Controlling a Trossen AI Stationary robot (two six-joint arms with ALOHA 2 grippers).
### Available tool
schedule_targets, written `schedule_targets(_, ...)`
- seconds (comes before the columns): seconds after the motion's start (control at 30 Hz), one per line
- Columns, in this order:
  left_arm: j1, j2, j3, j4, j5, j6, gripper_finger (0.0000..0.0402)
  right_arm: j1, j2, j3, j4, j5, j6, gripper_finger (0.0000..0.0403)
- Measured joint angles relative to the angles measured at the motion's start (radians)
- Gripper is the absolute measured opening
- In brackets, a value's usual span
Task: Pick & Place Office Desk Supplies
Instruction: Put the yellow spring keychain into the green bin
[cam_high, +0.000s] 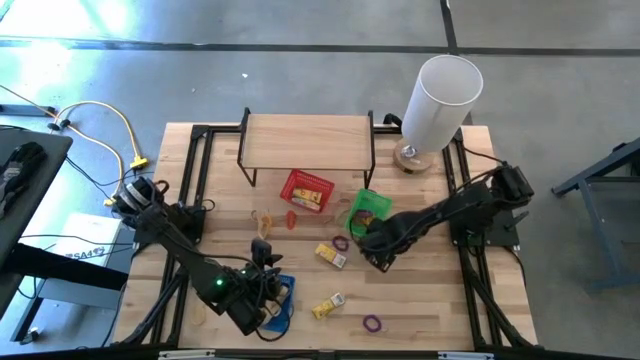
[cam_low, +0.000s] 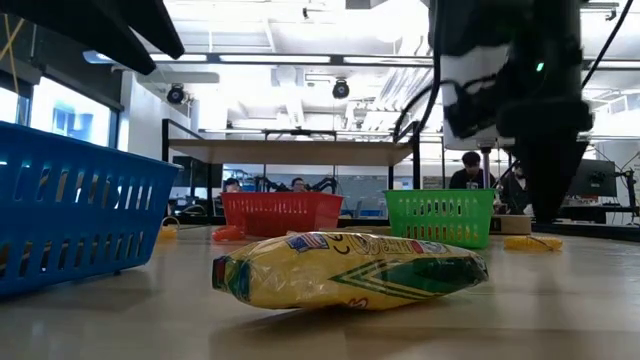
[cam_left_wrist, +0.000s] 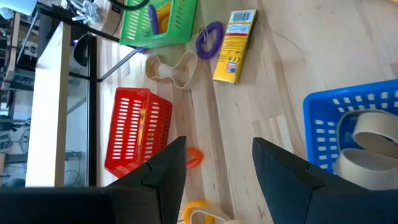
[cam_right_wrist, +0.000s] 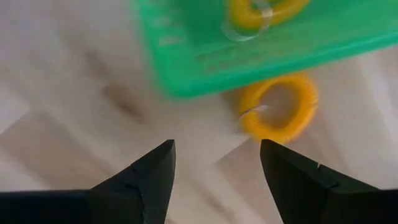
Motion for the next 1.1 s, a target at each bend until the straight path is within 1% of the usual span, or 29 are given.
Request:
schedule_targets(0.1, 0.013, 0.0, 0.0, 0.0, 0.023, 0.012, 0.0174, -0.03, 0.0, -0.025, -0.003, 0.025, -0.033, 0.0224)
schedule_targets(0.23, 0.031, 0.0, 0.0, 0.002, 0.053, 0.026, 0.0174, -0.045, 0.0, -0.035, -0.001, 0.063, -0.15, 0.0224)
schedule_targets(0.3, 0.039, 0.0, 0.0, 0.002, 0.061, 0.026, 0.0174, -0.048, 0.0, -0.043, 0.002, 0.064, -0.2, 0.0224)
schedule_targets(0.5, 0.046, 0.0, 0.0, 0.005, 0.06, 0.026, 0.0174, -0.067, 0.0, -0.089, 0.052, 0.017, -0.268, 0.0224)
schedule_targets(0.73, 0.046, 0.0, 0.0, 0.019, 0.07, 0.026, 0.0174, -0.085, -0.005, -0.15, 0.151, 0.006, -0.395, 0.0224)
schedule_targets(0.8, 0.046, 0.0, 0.0, 0.021, 0.082, 0.026, 0.0174, -0.102, -0.005, -0.162, 0.176, -0.03, -0.406, 0.0224)
schedule_targets(0.9, 0.045, 0.0, 0.0, 0.022, 0.087, 0.026, 0.0174, -0.131, -0.005, -0.174, 0.208, -0.112, -0.408, 0.0223)
schedule_targets(1.0, 0.045, 0.0, 0.0, 0.023, 0.087, 0.026, 0.0174, -0.139, -0.005, -0.176, 0.215, -0.13, -0.409, 0.0213)
schedule_targets(1.1, 0.045, 0.0, 0.0, 0.023, 0.087, 0.026, 0.0174, -0.139, -0.004, -0.176, 0.217, -0.14, -0.408, 0.0193)
